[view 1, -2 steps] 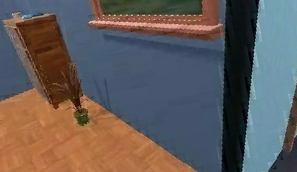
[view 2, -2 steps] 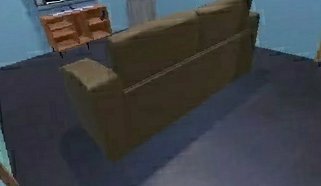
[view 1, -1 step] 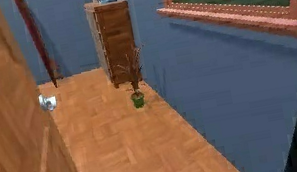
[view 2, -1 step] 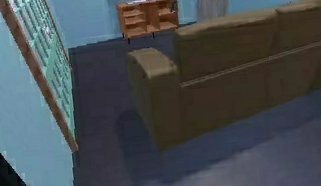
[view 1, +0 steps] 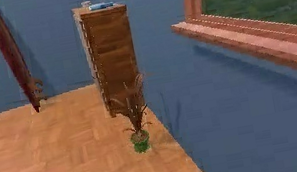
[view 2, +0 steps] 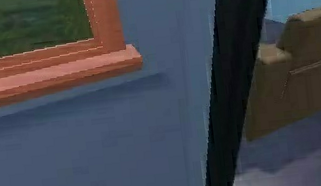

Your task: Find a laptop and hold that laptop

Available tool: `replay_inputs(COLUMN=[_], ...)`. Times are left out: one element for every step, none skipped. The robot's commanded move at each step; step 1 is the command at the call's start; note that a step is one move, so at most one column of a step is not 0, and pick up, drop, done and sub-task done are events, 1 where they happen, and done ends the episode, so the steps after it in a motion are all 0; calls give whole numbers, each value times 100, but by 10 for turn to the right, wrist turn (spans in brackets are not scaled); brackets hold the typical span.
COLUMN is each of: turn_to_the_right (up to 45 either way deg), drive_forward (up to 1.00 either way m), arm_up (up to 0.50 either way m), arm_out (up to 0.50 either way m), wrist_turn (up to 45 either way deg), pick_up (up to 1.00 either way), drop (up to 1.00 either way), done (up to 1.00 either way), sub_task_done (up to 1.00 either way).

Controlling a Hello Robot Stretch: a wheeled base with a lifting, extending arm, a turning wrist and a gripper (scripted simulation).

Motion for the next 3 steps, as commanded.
replay_inputs(turn_to_the_right=[-180, 0, -450], drive_forward=[0, 75, 0], arm_up=[0, 0, 0], arm_out=[0, 0, 0], wrist_turn=[0, 0, 0], pick_up=[0, 0, 0], drop=[0, 0, 0], done=[0, 0, 0], sub_task_done=[0, 0, 0])
